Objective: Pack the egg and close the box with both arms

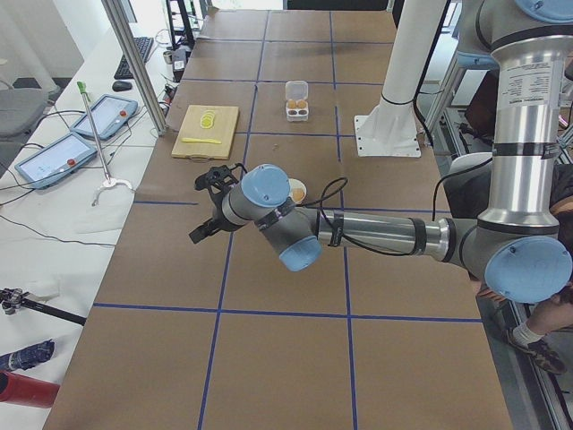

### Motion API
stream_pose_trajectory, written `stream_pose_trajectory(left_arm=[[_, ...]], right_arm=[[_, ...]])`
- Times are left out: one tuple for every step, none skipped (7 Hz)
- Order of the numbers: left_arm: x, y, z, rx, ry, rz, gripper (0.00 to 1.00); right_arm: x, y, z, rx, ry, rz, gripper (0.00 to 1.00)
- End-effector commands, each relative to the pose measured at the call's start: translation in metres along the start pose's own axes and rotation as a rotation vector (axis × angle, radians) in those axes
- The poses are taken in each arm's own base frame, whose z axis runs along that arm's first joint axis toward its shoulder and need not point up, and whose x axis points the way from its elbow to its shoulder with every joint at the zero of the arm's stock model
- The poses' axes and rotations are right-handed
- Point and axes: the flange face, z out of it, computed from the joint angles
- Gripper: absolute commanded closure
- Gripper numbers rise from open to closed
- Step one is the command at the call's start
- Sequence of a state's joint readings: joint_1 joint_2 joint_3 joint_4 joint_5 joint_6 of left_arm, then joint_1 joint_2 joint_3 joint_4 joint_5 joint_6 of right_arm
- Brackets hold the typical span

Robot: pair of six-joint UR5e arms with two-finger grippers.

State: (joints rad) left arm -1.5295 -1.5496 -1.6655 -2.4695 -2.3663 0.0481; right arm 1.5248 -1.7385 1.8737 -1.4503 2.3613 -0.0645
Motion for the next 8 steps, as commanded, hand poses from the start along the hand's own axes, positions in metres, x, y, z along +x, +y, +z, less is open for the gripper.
stream_pose_trajectory(left_arm=[[0.032,-0.025,0.016,0.040,0.062,-0.009,0.00],[0.076,-0.037,0.053,0.007,0.153,-0.040,0.00],[0.101,-0.058,0.072,0.002,0.201,-0.110,0.00],[0.133,-0.069,0.085,-0.008,0.243,-0.140,0.00],[0.174,-0.080,0.101,0.004,0.223,-0.156,0.00],[0.217,-0.084,0.121,-0.002,0.234,-0.170,0.00],[0.261,-0.078,0.147,-0.013,0.226,-0.134,0.00],[0.294,-0.072,0.160,-0.025,0.243,-0.106,0.00]], right_arm=[[-0.009,-0.003,-0.006,0.016,-0.038,-0.014,0.00],[-0.009,-0.003,-0.006,0.018,-0.038,-0.015,0.00],[-0.009,-0.003,-0.006,0.016,-0.038,-0.015,0.00],[-0.008,-0.002,-0.005,0.013,-0.039,-0.013,0.00],[-0.007,0.000,-0.004,0.011,-0.038,-0.009,0.00],[-0.006,0.000,-0.003,0.010,-0.038,-0.006,0.00],[-0.006,0.001,-0.003,0.009,-0.039,-0.005,0.00],[-0.005,0.001,-0.002,0.008,-0.039,-0.004,0.00]])
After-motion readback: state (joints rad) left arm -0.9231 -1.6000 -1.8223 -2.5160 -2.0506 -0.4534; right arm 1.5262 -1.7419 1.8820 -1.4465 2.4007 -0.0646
